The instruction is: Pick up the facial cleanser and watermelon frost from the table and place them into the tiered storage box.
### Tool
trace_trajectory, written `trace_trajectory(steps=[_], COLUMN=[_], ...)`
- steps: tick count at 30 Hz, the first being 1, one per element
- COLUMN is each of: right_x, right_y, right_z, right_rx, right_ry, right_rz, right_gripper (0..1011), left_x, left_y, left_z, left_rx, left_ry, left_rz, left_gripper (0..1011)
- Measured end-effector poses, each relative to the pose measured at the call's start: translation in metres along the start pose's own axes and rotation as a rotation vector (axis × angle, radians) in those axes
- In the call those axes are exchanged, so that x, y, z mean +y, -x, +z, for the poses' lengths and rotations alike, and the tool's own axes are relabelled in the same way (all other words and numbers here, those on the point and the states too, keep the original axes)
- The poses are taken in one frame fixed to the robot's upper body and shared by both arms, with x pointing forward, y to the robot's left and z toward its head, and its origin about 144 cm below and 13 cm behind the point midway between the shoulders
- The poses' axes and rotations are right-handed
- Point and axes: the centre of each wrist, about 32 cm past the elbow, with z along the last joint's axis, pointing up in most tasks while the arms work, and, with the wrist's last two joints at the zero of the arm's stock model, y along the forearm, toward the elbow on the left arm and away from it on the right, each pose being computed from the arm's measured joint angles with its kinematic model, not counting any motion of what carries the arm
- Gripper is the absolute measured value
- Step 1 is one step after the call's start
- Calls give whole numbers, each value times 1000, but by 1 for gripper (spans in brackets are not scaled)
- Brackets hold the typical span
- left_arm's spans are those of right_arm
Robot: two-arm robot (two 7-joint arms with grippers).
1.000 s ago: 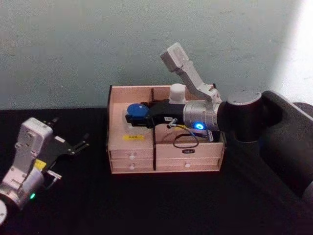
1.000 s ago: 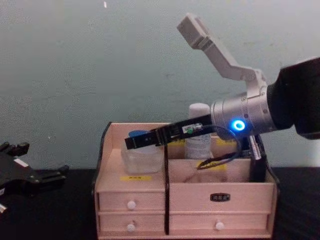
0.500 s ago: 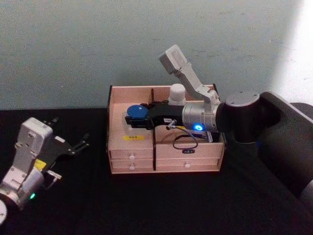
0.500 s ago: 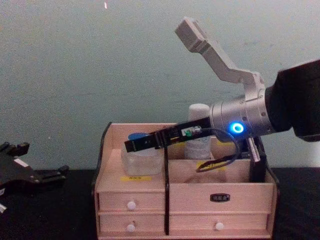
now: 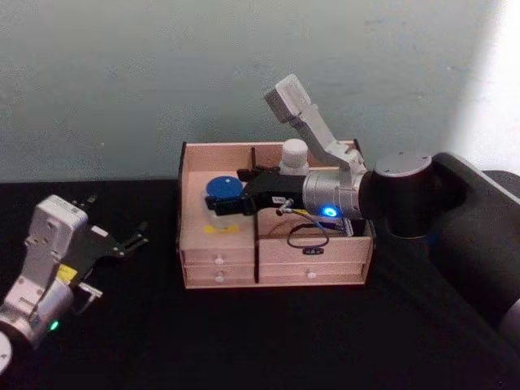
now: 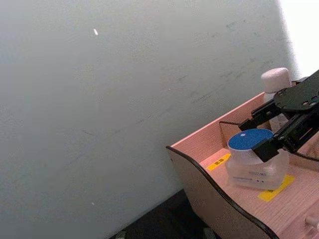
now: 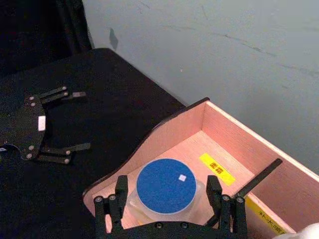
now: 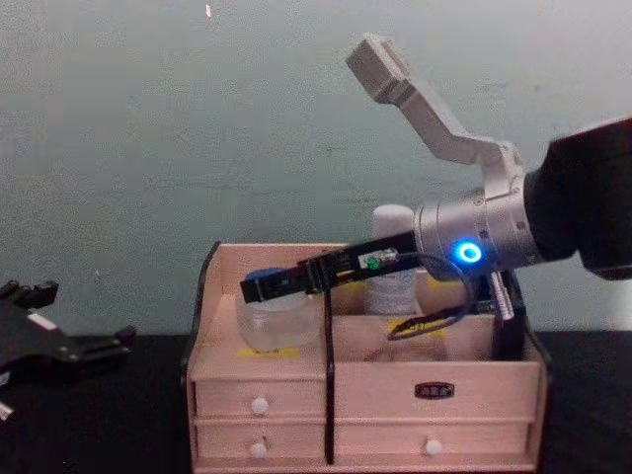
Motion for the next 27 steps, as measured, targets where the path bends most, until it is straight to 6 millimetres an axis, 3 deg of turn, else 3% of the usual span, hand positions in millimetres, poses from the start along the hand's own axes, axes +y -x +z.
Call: trace_trajectory(steps=[18, 27], right_x=[0, -18], right_y=[0, 4], right_z=[0, 3], right_rx=[3, 3], right_ry=[-1, -49], right_rz=[1, 17], right_gripper=[1002, 1002], left_x=[0, 0], left_y=[0, 0], left_z=[0, 0], left_rx=[0, 0], left_ry=[0, 0], left_rz=[0, 0], left_gripper=[1002, 1001])
